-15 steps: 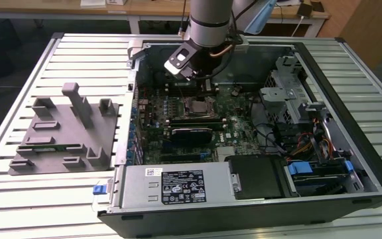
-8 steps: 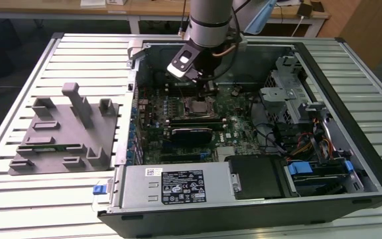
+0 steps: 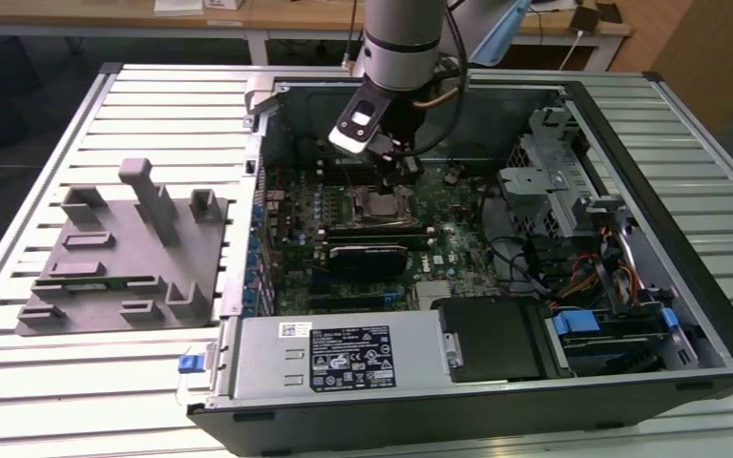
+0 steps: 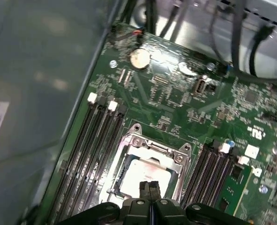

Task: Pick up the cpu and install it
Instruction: 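Close the cpu cover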

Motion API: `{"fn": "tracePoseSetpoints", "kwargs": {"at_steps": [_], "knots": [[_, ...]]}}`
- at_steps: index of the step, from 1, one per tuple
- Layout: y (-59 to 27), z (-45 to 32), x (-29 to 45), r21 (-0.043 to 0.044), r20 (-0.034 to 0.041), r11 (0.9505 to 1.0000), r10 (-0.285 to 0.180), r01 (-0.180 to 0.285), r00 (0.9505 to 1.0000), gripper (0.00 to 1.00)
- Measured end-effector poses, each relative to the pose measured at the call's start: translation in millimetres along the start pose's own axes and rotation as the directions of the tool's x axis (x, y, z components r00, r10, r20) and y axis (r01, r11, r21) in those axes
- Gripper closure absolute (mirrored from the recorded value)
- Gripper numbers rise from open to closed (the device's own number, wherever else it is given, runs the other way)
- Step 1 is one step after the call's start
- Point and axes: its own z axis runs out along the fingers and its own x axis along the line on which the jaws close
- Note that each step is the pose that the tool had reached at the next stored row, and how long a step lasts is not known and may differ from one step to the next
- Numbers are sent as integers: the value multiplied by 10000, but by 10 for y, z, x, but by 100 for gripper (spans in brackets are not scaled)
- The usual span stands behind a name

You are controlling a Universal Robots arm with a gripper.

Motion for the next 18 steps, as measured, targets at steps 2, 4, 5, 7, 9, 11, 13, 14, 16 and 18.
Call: {"fn": "tracePoseSetpoints", "kwargs": {"at_steps": [2,4,5,7,9,11,13,14,16,18], "knots": [[0,1,0,-7,2,9994,-360,360,9994,89],[0,1,0,-14,4,9974,-719,719,9974,89],[0,2,0,-17,5,9960,-898,898,9960,89],[0,2,0,-24,8,9919,-1272,1272,9919,89],[0,3,0,-30,11,9867,-1628,1628,9867,89],[0,3,0,-36,15,9802,-1982,1982,9802,89],[0,4,0,-42,18,9722,-2342,2342,9722,89],[0,4,0,-45,20,9678,-2518,2518,9678,89],[0,5,0,-51,23,9579,-2869,2869,9580,89],[0,6,0,-57,27,9470,-3211,3211,9470,89]]}}
